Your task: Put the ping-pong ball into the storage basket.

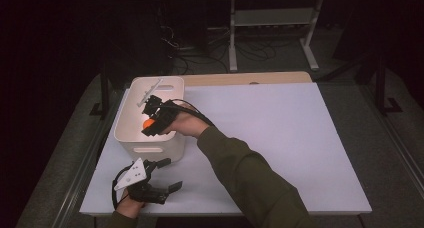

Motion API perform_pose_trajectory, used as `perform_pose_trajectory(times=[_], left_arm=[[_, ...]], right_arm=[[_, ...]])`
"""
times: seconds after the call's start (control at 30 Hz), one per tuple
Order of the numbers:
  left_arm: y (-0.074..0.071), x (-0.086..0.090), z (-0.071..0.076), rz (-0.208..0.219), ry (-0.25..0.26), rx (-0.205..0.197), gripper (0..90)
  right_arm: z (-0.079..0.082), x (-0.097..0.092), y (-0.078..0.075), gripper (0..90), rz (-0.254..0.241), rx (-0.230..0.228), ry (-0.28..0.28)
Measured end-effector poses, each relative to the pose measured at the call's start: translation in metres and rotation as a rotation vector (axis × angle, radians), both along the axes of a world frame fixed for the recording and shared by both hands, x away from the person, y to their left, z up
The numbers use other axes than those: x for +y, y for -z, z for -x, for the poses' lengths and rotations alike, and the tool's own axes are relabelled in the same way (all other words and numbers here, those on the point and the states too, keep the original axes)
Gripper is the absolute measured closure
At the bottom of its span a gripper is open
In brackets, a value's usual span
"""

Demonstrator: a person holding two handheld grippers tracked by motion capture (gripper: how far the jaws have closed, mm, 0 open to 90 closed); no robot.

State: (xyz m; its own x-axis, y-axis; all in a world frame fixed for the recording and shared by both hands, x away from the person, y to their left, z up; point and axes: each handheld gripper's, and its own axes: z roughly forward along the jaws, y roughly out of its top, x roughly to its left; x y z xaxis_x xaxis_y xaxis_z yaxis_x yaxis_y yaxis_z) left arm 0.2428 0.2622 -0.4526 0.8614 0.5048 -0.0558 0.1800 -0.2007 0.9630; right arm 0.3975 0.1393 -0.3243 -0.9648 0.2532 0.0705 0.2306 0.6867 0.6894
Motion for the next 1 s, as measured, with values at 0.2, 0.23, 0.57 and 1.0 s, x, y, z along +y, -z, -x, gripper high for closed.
perform_pose_trajectory(times=[0.2, 0.23, 0.57, 1.0], left_arm=[[0.0, 0.0, 0.0, 0.0, 0.0, 0.001, 14.0], [0.0, 0.0, 0.0, -0.001, -0.001, 0.002, 14.0], [0.0, 0.0, -0.001, -0.004, -0.001, 0.005, 14.0], [0.0, 0.0, -0.001, -0.003, -0.001, 0.01, 14.0]], right_arm=[[0.001, 0.001, 0.0, 39.5, -0.004, -0.013, 0.007], [0.001, 0.0, -0.001, 38.6, -0.005, -0.013, 0.01], [0.003, -0.015, -0.015, 35.4, -0.051, -0.035, 0.024], [0.0, -0.053, -0.032, 33.3, -0.097, -0.055, 0.081]])
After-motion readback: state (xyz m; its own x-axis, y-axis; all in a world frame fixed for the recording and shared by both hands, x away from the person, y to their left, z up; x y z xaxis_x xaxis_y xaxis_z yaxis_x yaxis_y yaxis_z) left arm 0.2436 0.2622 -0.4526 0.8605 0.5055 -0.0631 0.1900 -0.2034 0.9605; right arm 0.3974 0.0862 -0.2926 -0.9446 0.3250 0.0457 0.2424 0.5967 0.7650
